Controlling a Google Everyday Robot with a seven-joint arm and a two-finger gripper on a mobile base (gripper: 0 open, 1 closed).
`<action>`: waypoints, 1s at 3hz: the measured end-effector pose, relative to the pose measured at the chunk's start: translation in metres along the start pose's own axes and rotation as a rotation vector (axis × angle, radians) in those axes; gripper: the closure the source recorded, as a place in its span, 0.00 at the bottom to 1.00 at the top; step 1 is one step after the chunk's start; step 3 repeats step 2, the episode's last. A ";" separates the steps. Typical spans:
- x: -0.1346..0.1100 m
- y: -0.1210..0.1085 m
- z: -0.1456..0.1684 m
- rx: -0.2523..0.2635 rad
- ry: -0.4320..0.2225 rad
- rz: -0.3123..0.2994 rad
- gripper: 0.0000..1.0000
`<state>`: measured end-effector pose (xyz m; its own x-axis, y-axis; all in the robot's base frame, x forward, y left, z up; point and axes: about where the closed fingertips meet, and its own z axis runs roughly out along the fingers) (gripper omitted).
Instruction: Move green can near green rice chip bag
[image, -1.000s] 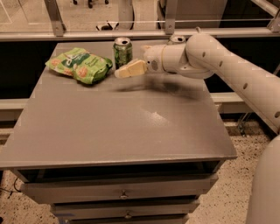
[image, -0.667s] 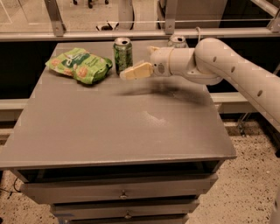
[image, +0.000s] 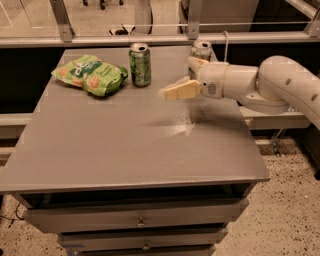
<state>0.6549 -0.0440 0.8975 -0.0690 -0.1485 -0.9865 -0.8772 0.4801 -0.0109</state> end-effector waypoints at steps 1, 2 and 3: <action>-0.012 0.007 -0.064 0.013 -0.010 -0.006 0.00; -0.011 0.009 -0.071 0.010 -0.009 -0.004 0.00; -0.011 0.009 -0.071 0.010 -0.009 -0.004 0.00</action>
Offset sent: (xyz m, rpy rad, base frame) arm -0.0321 -0.0448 0.0200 0.0050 -0.0109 -0.0120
